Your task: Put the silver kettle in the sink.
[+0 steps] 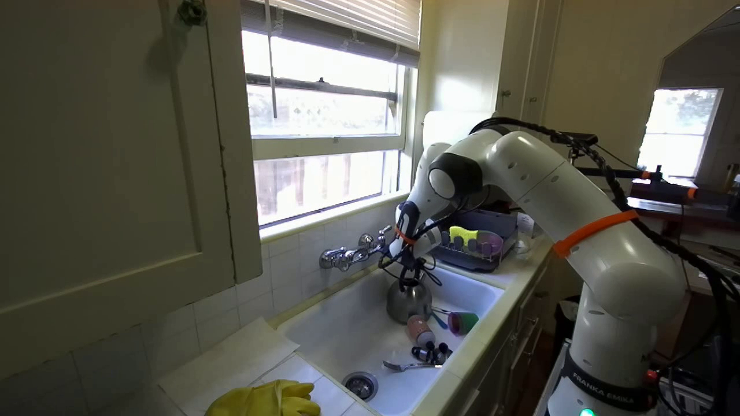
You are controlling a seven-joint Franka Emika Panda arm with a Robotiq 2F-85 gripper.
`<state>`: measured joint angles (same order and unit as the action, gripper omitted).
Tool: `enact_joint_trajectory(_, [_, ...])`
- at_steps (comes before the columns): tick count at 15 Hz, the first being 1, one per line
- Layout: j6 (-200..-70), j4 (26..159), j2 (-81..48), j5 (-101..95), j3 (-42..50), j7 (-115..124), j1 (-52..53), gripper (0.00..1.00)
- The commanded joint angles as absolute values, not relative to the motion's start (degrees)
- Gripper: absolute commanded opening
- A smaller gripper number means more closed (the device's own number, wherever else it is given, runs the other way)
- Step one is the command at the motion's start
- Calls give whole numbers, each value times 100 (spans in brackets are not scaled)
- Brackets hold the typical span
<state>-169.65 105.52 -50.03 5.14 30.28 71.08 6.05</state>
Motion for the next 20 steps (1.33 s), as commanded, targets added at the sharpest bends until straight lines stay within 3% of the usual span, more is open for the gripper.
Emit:
enact_joint_trajectory(1, [-16995, 10775, -4733, 508, 2984, 6764, 552, 43])
enact_joint_trajectory(9, [-16237, 10883, -3969, 340, 2767, 5705, 135, 99])
enact_joint_trajectory(20, [-14421, 11024, -2719, -388, 2334, 2348, -653, 100])
